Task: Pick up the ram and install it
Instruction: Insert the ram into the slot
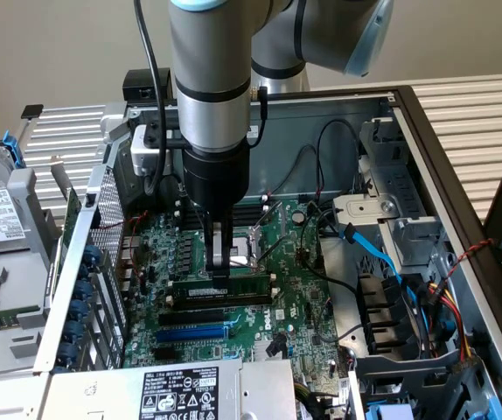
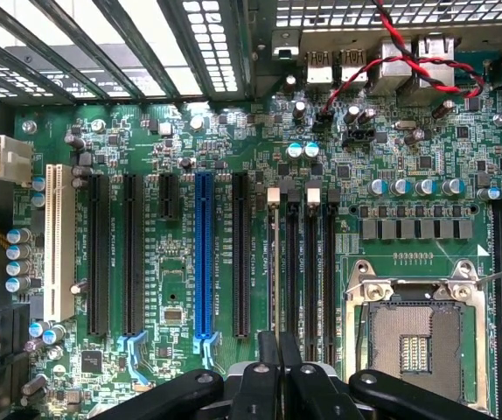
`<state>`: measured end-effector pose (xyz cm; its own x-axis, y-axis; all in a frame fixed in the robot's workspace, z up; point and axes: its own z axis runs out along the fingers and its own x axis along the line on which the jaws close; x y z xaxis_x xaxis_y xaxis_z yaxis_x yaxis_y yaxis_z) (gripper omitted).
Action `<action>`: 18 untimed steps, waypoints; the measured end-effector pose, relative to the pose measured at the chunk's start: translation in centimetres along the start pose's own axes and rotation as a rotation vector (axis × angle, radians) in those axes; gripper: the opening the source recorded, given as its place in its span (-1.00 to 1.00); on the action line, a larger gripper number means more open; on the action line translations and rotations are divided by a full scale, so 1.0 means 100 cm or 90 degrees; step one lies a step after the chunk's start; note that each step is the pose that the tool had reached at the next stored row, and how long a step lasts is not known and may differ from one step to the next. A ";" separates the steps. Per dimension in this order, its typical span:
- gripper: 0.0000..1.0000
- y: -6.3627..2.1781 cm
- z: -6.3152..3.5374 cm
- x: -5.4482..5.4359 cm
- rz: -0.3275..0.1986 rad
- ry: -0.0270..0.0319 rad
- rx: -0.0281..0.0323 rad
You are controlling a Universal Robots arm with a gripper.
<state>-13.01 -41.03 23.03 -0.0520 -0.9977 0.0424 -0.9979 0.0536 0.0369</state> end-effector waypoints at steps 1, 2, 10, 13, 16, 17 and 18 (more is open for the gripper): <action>-0.76 0.0000 0.0000 0.000 0.000 0.0000 0.0000; -0.76 0.0000 0.0000 0.000 0.000 0.0000 0.0000; -0.61 0.0001 0.0000 0.000 0.000 0.0000 0.0000; -0.61 0.0001 0.0000 0.000 0.000 -0.0001 0.0001; -0.61 0.0001 -0.0002 0.000 0.000 0.0000 0.0000; -0.61 0.0002 -0.0008 0.000 0.000 0.0003 0.0000; -0.61 0.0002 -0.0013 0.000 0.000 0.0010 0.0002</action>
<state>-13.02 -41.02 23.16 -0.0524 -0.9977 0.0439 -0.9979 0.0540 0.0366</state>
